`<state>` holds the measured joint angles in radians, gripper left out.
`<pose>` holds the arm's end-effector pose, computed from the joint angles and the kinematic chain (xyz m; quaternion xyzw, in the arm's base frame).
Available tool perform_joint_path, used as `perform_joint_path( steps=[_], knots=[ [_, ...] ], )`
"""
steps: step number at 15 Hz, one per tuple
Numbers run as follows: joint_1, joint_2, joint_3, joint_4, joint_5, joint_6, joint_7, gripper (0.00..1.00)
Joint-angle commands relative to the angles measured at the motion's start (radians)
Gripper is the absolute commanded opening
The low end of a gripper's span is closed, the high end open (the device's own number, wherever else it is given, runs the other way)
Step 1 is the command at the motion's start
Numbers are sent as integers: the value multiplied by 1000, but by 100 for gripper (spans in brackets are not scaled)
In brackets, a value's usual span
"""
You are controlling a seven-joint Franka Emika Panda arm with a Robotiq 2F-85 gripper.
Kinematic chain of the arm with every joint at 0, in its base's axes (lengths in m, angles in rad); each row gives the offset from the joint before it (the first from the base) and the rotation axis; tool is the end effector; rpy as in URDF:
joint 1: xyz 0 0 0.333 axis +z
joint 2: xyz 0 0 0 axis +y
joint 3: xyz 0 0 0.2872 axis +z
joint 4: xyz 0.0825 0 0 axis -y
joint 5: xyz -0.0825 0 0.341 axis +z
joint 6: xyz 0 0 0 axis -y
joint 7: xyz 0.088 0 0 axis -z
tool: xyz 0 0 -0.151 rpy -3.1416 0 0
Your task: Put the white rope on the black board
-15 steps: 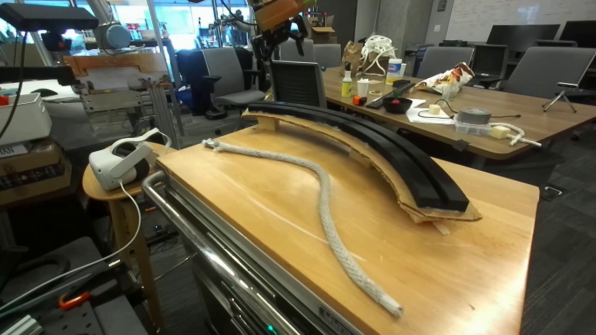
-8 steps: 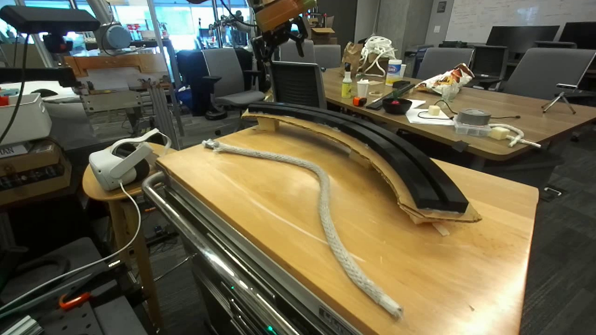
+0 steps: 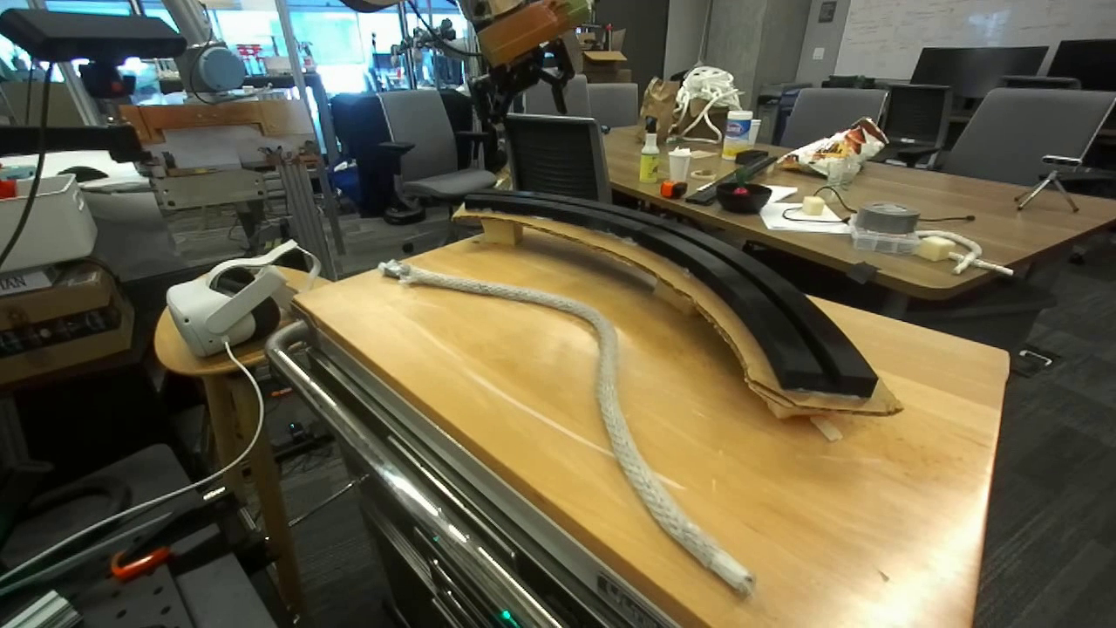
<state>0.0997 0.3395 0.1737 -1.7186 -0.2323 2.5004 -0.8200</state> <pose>0.6369 0.1636 0.3940 0.7962 0.5596 0.1972 0.1190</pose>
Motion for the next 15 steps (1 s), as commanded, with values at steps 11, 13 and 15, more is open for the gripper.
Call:
perform_joint_path(
  steps=[11, 13, 15],
  knots=[
    [3, -18, 45, -198, 33, -158, -393, 100],
    [-10, -19, 53, -204, 83, -166, -396, 100],
    [-24, -27, 59, -228, 148, -162, -399, 100]
  ],
)
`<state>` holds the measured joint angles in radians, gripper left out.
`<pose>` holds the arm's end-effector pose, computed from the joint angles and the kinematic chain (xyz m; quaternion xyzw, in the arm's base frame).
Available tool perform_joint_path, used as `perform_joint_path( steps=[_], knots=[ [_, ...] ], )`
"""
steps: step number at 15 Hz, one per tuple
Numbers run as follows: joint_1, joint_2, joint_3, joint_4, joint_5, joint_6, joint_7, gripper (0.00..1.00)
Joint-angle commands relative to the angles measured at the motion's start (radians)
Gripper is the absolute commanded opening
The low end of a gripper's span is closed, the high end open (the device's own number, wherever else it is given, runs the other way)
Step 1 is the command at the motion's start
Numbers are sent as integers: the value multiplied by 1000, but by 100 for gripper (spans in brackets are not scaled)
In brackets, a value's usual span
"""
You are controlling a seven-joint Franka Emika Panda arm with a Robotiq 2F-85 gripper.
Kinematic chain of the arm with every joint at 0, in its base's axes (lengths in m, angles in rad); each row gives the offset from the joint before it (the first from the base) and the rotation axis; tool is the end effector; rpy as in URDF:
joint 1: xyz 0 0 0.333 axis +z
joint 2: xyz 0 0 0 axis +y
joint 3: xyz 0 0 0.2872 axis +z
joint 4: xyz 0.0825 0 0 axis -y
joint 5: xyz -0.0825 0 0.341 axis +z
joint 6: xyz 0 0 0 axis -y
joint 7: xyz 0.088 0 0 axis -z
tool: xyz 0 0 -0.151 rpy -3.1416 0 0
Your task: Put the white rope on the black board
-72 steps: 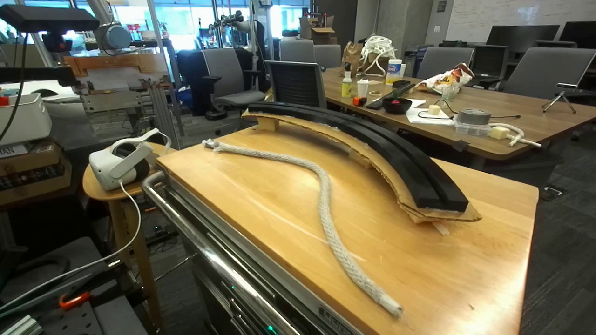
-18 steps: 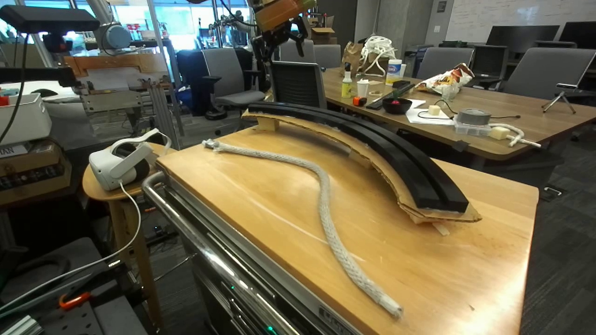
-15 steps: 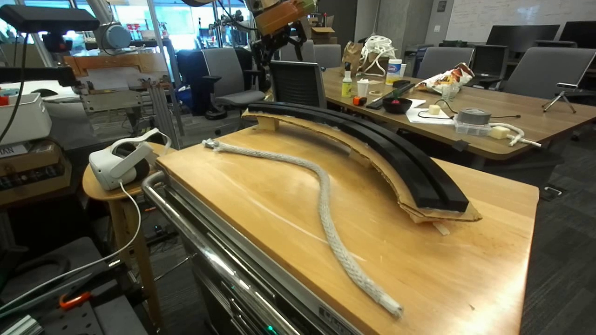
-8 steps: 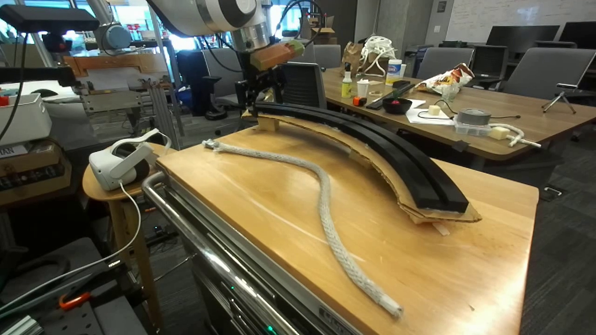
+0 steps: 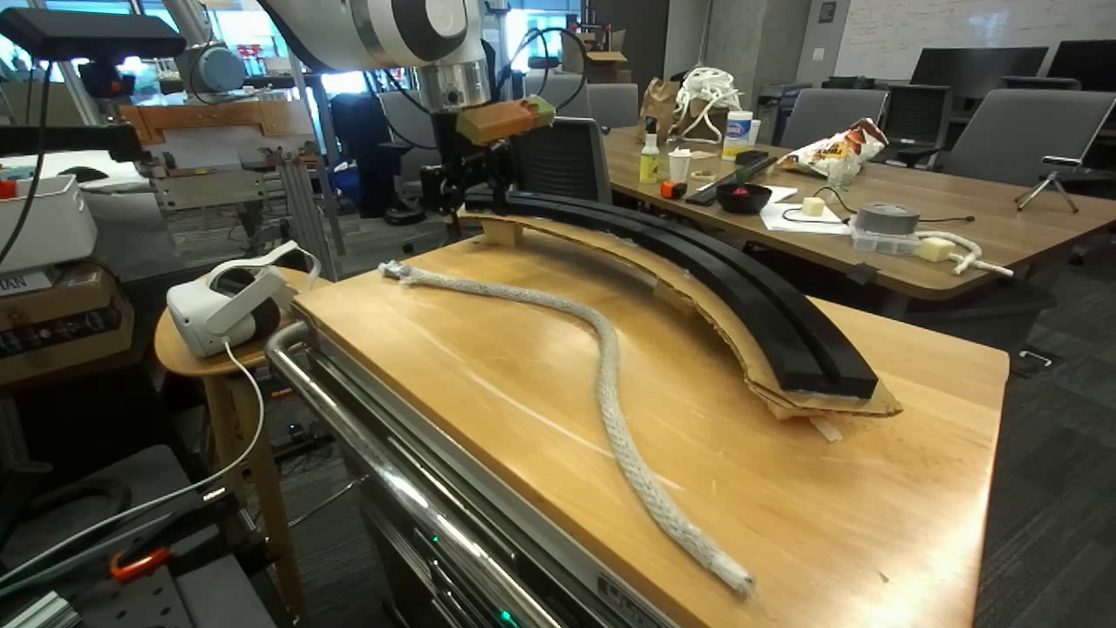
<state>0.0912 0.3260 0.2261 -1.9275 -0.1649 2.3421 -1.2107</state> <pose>0.5626 0.1728 0.2895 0.6876 0.7239 0.0336 0.0452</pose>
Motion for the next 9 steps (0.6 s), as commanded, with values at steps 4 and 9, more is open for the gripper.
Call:
perform_joint_path(
  steps=[4, 9],
  knots=[
    [-34, -25, 12, -63, 207, 1, -5, 100],
    [-13, -32, -8, -98, 170, 1, 32, 100]
  ],
)
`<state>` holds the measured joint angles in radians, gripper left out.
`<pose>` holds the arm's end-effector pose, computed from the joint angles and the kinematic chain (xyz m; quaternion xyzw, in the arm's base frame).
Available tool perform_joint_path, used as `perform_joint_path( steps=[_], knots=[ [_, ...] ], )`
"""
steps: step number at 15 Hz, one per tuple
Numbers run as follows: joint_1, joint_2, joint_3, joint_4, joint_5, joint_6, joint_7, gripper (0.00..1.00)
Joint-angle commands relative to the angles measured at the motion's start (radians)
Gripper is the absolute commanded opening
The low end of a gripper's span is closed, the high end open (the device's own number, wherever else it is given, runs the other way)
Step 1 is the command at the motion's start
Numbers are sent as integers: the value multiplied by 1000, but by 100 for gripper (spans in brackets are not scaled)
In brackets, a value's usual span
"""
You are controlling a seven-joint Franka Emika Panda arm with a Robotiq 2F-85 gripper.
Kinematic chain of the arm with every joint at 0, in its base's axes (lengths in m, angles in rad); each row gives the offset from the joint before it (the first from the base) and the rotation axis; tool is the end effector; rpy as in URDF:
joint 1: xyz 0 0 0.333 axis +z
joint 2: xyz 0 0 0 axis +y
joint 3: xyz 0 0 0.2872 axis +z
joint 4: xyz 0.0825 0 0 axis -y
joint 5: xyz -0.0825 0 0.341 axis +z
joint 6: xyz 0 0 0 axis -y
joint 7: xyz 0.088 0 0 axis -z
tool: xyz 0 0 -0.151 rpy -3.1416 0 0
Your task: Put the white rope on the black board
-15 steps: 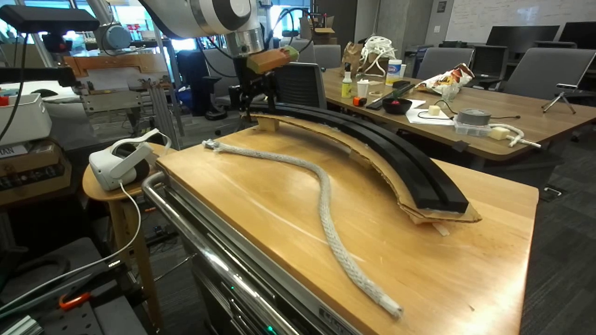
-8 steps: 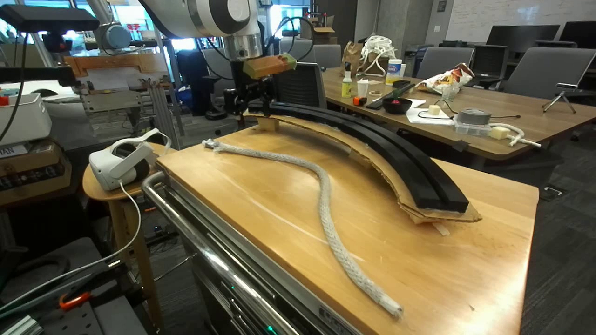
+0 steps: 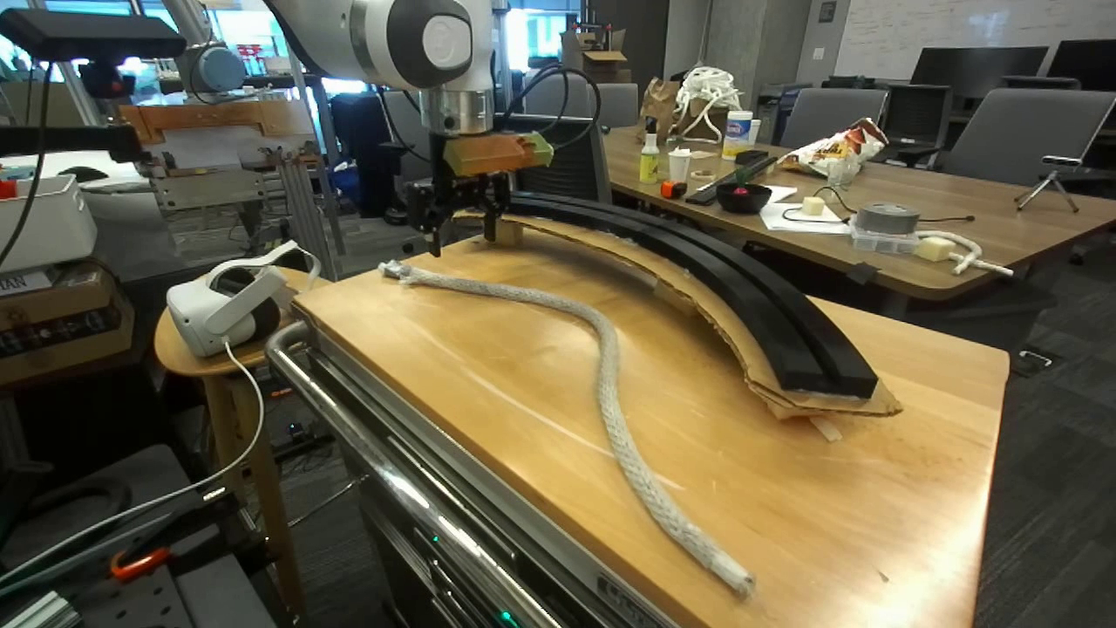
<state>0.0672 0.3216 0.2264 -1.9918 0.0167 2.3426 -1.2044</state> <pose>0.5449 0.1639 0.2658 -0.7397 -0.6714 -0.0348 0.0291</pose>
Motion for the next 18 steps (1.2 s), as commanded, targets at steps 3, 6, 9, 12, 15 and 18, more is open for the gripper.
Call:
perform_joint_path(
  steps=[3, 6, 9, 12, 15, 18],
  knots=[
    [16, -24, -4, -44, -20, -20, 22, 100],
    [25, -50, -3, -79, -30, -25, 28, 100],
    [29, -78, -3, -109, -33, -21, 33, 100],
    [25, -72, 2, -109, -12, -43, 15, 100],
    [28, -27, -4, -76, -17, -74, 24, 100],
    [32, 0, -6, -68, -22, -40, 42, 74]
  ],
)
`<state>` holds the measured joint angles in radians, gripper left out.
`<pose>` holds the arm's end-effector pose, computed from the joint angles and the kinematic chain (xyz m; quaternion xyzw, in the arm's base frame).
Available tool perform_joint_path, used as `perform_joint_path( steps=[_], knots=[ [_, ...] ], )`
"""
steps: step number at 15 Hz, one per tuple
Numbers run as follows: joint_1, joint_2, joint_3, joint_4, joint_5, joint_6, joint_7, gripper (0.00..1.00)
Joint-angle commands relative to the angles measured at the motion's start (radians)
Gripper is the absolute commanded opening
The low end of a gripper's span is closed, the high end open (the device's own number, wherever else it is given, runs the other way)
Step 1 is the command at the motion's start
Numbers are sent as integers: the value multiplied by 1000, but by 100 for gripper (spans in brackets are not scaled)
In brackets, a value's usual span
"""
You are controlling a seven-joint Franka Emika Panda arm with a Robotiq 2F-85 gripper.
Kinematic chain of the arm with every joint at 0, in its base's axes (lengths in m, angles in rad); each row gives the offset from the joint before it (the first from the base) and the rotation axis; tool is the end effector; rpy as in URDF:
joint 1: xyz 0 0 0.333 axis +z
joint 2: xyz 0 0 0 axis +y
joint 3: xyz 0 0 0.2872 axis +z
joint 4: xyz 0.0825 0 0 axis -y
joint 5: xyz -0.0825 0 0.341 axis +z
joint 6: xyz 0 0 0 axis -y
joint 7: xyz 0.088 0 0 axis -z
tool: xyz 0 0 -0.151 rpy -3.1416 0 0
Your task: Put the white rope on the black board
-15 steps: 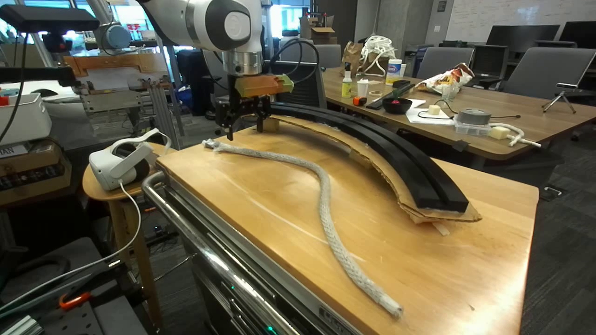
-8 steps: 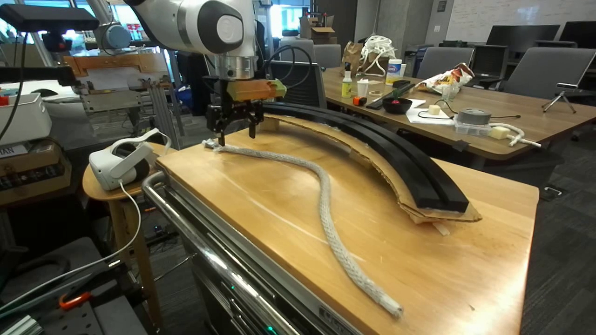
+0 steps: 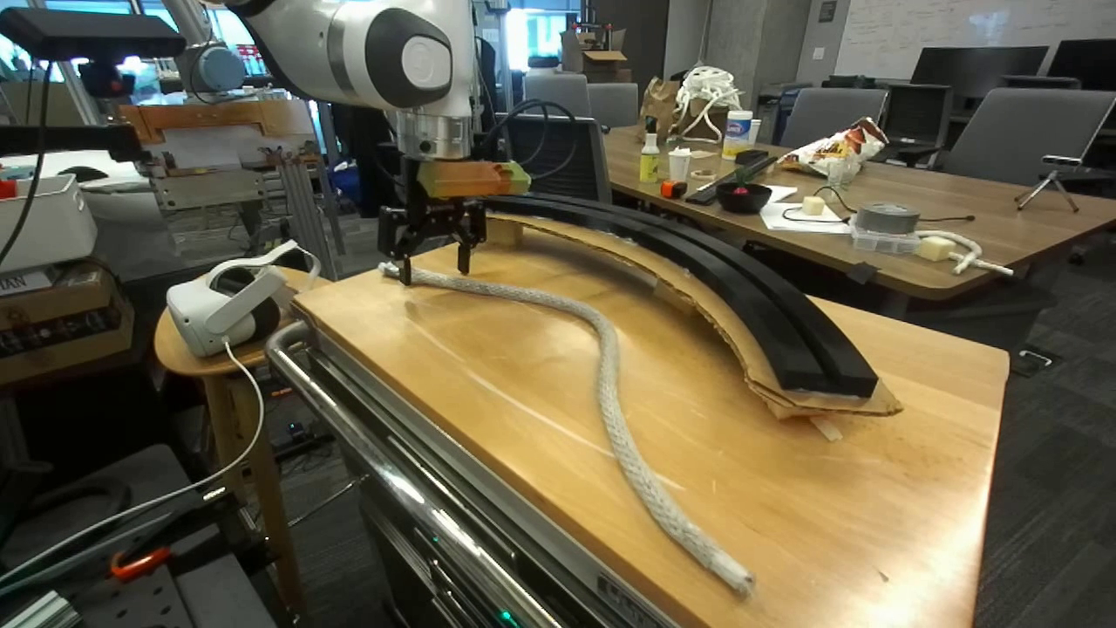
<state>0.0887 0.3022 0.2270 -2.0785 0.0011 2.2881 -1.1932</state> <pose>0.5068 0.1667 0.2382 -0.7302 -0.6810 0.0239 0.0489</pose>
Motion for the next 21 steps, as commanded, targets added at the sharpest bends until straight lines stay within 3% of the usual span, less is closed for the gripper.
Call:
perform_joint_path(
  steps=[1, 6, 10, 15, 18, 21],
  knots=[
    [12, 17, -7, 15, -9, 35, 41, 68],
    [6, 0, -3, 2, 3, 94, 65, 27],
    [2, -62, 1, -53, -4, 180, 63, 0],
    [25, -204, -28, -159, -119, 394, 147, 3],
    [32, -197, -73, -107, -331, 449, 250, 3],
    [30, -112, -127, 15, -585, 494, 348, 3]
  ],
)
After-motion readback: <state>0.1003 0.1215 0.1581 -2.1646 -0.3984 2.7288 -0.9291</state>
